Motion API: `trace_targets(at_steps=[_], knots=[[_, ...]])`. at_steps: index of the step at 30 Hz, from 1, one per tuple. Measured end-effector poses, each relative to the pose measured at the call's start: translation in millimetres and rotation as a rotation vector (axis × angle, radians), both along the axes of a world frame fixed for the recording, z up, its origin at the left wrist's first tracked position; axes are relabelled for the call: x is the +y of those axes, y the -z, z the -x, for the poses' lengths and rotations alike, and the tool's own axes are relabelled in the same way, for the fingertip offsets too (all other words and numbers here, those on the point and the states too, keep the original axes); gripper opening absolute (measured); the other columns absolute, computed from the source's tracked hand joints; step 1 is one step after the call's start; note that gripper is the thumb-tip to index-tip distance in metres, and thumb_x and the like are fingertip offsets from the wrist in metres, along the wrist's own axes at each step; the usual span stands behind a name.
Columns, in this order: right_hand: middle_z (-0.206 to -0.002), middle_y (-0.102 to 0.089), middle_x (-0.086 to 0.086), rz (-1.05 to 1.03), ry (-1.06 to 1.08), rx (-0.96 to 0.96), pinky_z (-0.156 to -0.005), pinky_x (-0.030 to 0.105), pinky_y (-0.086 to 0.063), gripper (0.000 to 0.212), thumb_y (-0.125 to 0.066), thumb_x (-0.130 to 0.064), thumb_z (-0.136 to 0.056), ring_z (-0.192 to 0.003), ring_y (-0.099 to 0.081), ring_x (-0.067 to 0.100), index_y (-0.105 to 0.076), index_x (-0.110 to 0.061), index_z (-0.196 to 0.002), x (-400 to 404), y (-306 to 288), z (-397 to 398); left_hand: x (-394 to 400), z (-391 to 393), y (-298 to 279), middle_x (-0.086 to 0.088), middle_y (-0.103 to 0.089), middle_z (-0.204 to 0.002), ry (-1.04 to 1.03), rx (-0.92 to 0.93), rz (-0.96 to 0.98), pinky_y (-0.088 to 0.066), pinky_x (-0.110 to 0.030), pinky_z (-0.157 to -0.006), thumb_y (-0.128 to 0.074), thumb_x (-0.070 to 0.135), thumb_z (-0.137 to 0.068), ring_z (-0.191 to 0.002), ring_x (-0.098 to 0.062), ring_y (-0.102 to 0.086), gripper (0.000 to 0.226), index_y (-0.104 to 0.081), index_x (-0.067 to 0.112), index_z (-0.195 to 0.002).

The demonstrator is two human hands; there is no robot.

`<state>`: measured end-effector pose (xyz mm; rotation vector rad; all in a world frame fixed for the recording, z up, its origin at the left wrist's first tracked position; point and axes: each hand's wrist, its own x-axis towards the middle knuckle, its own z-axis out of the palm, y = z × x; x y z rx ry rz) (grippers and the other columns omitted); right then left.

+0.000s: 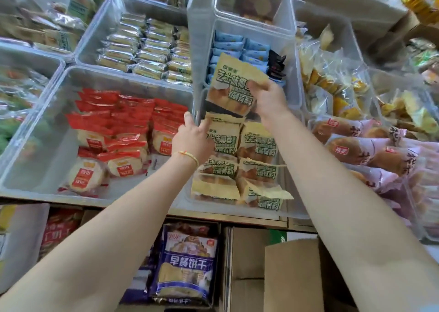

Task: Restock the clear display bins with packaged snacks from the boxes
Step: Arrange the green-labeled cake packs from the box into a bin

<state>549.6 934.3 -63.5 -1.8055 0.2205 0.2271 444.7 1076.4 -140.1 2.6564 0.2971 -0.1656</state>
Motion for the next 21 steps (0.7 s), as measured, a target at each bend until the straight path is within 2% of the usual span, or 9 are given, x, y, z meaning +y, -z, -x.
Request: trace_targets(at_steps=[2, 5, 7, 10, 13, 16, 18, 19, 21], knots=[[-0.105, -0.071, 0.002, 0.136, -0.075, 0.004, -0.096, 0.053, -0.052, 0.010, -0.068, -0.031, -0.092, -0.107, -0.066, 0.027, -0.067, -0.022, -0.090, 7.3, 14.7, -5.9, 0.4, -1.6, 4.2, -0.022, -0.026, -0.145, -0.010, -0.024, -0.001, -0.049, -0.042, -0.078, -0.049, 0.033, -0.092, -0.108, -0.041, -0.051, 0.047, -0.040, 0.028, -0.138], [-0.108, -0.070, 0.000, 0.189, -0.137, 0.008, -0.100, 0.047, -0.051, 0.005, -0.065, -0.028, -0.096, -0.110, -0.064, 0.023, -0.066, -0.025, -0.092, 8.1, 22.5, -9.2, 0.1, -1.2, 9.5, -0.022, -0.027, -0.144, -0.015, -0.034, -0.004, -0.049, -0.042, -0.076, -0.049, 0.035, -0.093, -0.107, -0.040, -0.051, 0.049, -0.038, 0.029, -0.140], [-0.108, -0.072, 0.005, 0.227, -0.173, 0.032, -0.094, 0.053, -0.055, 0.008, -0.065, -0.028, -0.096, -0.104, -0.067, 0.027, -0.067, -0.024, -0.090, 3.8, 22.8, -10.7, 0.1, -1.1, 10.1, -0.022, -0.027, -0.145, -0.011, -0.029, -0.005, -0.050, -0.042, -0.077, -0.049, 0.037, -0.093, -0.108, -0.041, -0.051, 0.051, -0.035, 0.031, -0.142], [-0.106, -0.070, 0.015, 0.364, -0.181, 0.058, -0.083, 0.057, -0.057, 0.019, -0.062, -0.027, -0.099, -0.099, -0.069, 0.037, -0.067, -0.008, -0.098, 2.6, 21.4, -9.4, -0.5, -1.1, 8.6, -0.020, -0.023, -0.150, -0.017, -0.027, -0.007, -0.050, -0.043, -0.081, -0.049, 0.037, -0.092, -0.110, -0.041, -0.051, 0.052, -0.035, 0.030, -0.142], [-0.103, -0.066, 0.008, 0.502, -0.181, -0.008, -0.085, 0.041, -0.055, 0.017, -0.057, -0.024, -0.101, -0.096, -0.064, 0.027, -0.065, -0.012, -0.092, 8.4, 24.9, -11.0, -1.4, -0.4, 6.1, -0.020, -0.019, -0.154, -0.021, -0.022, 0.005, -0.049, -0.041, -0.079, -0.050, 0.039, -0.092, -0.110, -0.042, -0.053, 0.055, -0.033, 0.027, -0.142], [-0.116, -0.060, 0.015, 0.599, -0.191, -0.079, -0.076, 0.029, -0.040, 0.025, -0.056, -0.022, -0.100, -0.097, -0.057, 0.026, -0.060, -0.025, -0.075, 17.7, 33.0, -15.7, -0.8, -0.4, 3.5, -0.021, -0.012, -0.158, -0.010, 0.001, 0.013, -0.048, -0.040, -0.078, -0.052, 0.042, -0.091, -0.112, -0.042, -0.054, 0.065, -0.023, 0.032, -0.148], [-0.128, -0.050, 0.014, 0.654, -0.190, -0.080, -0.077, 0.024, -0.033, 0.014, -0.055, -0.023, -0.100, -0.095, -0.051, 0.023, -0.068, -0.022, -0.094, 21.1, 36.1, -15.4, -1.7, -0.2, 2.5, -0.021, -0.011, -0.159, -0.006, 0.009, 0.009, -0.047, -0.039, -0.077, -0.052, 0.042, -0.091, -0.113, -0.042, -0.053, 0.066, -0.021, 0.034, -0.149], [-0.132, -0.048, 0.014, 0.673, -0.179, -0.080, -0.077, 0.023, -0.032, 0.015, -0.055, -0.022, -0.101, -0.097, -0.051, 0.024, -0.069, -0.020, -0.105, 21.0, 38.9, -16.0, -2.1, -0.1, 1.6, -0.021, -0.012, -0.159, -0.005, 0.009, 0.007, -0.046, -0.039, -0.075, -0.052, 0.041, -0.091, -0.112, -0.042, -0.053, 0.065, -0.022, 0.034, -0.148], [-0.135, -0.050, 0.014, 0.713, -0.206, -0.078, -0.073, 0.023, -0.030, 0.019, -0.051, -0.022, -0.102, -0.100, -0.051, 0.027, -0.067, -0.018, -0.112, 21.5, 43.9, -17.0, -1.7, -0.3, 0.8, -0.021, -0.012, -0.159, -0.004, 0.012, 0.000, -0.044, -0.039, -0.073, -0.052, 0.041, -0.091, -0.112, -0.042, -0.053, 0.062, -0.024, 0.034, -0.147]])
